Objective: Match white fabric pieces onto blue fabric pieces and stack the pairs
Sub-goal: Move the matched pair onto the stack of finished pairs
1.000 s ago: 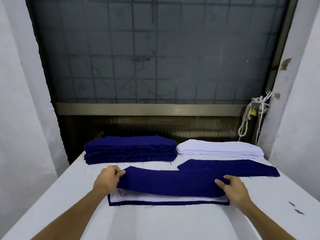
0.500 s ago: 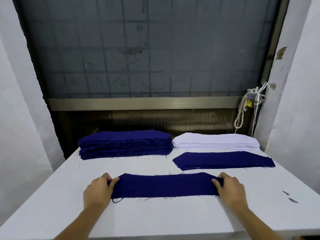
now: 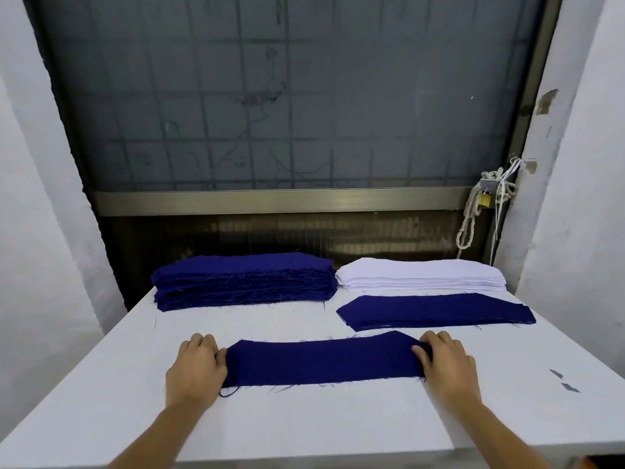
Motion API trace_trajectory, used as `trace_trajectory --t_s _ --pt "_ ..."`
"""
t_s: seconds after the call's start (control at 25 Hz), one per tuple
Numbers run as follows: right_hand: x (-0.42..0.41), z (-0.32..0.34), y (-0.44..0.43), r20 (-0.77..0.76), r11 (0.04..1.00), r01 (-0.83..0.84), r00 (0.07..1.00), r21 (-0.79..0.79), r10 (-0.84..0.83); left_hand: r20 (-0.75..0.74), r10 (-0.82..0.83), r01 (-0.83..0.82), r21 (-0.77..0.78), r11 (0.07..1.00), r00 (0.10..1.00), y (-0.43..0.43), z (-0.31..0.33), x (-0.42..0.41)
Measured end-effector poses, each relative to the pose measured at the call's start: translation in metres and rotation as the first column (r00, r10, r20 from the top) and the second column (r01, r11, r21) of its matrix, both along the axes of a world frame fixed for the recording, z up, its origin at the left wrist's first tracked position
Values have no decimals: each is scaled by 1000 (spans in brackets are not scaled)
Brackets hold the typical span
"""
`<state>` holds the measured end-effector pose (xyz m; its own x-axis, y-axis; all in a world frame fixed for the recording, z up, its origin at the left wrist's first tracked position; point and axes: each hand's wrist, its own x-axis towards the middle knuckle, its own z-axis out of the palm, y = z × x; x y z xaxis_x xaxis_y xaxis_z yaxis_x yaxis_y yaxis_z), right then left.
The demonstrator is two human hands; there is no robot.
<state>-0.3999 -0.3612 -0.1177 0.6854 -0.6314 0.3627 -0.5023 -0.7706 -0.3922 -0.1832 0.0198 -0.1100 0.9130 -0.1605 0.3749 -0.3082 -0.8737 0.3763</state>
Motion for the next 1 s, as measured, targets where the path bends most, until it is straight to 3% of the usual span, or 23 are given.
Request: trace_trajectory --t_s 0.2,0.48,0.8,1.0 --pt "4 -2 1 -57 999 23 998 -27 -25 48 -72 69 68 995 996 -1 -6 3" --pt "3 1 2 -66 1000 -16 998 18 17 -19 -150 151 72 986 989 4 -8 10" --pt "-2 8 3 74 937 -119 992 329 100 -125 -218 200 -142 969 968 9 -2 5" --pt "0 23 -22 279 826 -147 960 544 -13 -246 -288 198 -333 922 926 -21 19 9"
